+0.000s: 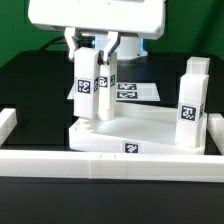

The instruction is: Assemble desk

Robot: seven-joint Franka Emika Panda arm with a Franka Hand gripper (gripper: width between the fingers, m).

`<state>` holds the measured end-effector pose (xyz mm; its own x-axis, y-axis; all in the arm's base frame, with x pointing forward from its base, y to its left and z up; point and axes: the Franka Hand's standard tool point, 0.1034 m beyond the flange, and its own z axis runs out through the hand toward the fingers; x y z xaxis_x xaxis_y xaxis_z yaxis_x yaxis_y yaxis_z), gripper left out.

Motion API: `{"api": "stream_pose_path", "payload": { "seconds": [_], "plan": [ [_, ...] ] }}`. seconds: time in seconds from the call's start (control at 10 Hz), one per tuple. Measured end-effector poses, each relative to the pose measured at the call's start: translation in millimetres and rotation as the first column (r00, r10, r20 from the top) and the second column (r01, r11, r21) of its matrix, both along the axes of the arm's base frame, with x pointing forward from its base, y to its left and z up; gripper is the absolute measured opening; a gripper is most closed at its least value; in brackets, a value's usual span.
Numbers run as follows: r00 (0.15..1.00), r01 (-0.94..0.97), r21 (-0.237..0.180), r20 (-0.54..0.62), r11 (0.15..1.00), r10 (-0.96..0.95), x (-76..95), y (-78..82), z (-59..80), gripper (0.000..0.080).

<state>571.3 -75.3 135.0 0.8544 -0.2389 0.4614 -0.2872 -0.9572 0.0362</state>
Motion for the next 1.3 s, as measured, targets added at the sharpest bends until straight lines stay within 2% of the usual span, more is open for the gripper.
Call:
{"api": "stream_pose_path", "payload": {
  "seconds": [1.3],
  "plan": [
    [1.000, -0.006, -0.002, -0.001, 1.000, 0.006, -1.0, 3.3, -2.2, 0.0290]
  ]
}}
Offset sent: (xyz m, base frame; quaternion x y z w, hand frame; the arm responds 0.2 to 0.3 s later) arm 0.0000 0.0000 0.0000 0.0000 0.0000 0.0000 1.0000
